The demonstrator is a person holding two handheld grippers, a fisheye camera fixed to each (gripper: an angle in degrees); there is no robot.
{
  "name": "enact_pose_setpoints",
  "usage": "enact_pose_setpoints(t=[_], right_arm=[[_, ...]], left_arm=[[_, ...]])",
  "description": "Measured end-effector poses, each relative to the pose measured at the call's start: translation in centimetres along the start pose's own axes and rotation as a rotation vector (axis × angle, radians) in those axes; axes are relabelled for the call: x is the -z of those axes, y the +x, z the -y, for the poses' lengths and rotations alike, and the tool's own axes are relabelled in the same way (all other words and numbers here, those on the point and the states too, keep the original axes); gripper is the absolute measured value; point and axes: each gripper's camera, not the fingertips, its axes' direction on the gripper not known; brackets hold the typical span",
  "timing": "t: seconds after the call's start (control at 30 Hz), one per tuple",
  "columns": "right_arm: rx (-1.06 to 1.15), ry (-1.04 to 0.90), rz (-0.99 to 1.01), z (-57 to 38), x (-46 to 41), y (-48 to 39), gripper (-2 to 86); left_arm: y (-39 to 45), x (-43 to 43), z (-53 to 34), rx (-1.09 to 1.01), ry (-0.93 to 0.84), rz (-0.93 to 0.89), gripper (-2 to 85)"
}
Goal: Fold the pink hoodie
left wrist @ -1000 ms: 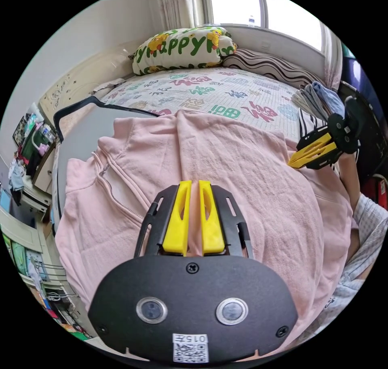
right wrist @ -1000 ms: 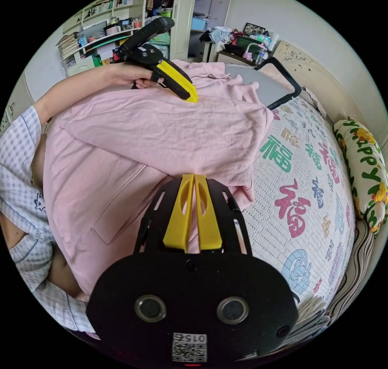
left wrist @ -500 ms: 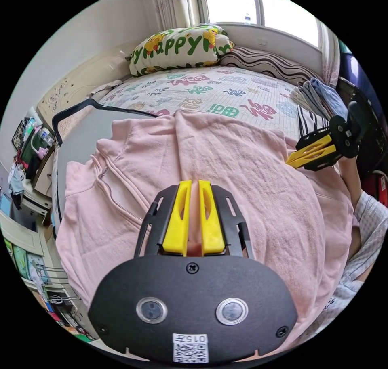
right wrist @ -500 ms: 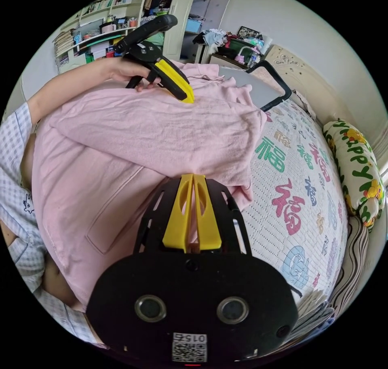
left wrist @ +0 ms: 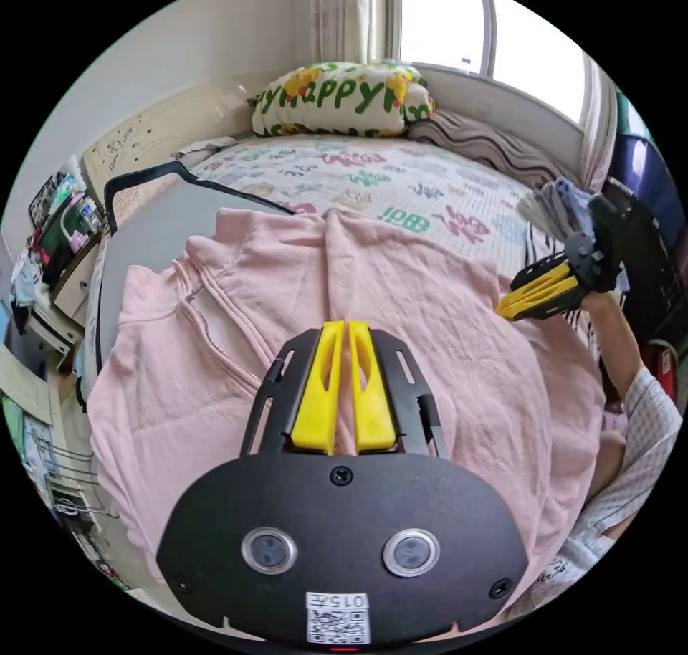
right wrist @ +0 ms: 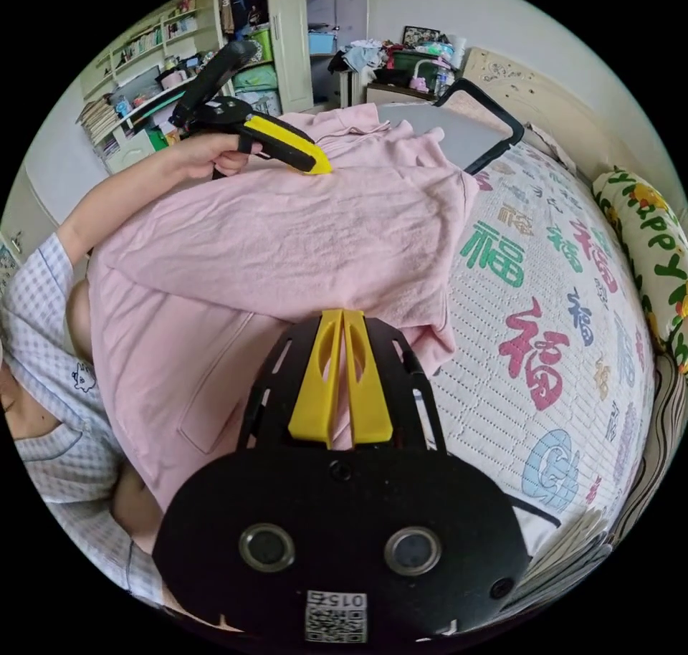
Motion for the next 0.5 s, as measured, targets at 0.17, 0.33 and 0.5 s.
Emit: enact_pose_setpoints(t=[0.17,0.33,0.5], right_arm=[[-0.054,0.119,-0.214,2.8,4.9,-4.2,-1.0],[0.023,0.262,-0.116,10.6,6.9,-10.2,-0.5],[0.196,0.185,-0.065,22.6,0.4,-19.6,4.3]], left_arm=[[-10.0,14.2,-9.2,0.137,0.244,0.005,0.8],[-24.5,26.0,-25.6,0.465,0.495,-0.184,3.7],[-37.1,28.7,-43.5,0.794,0.536,-0.113,7.4]])
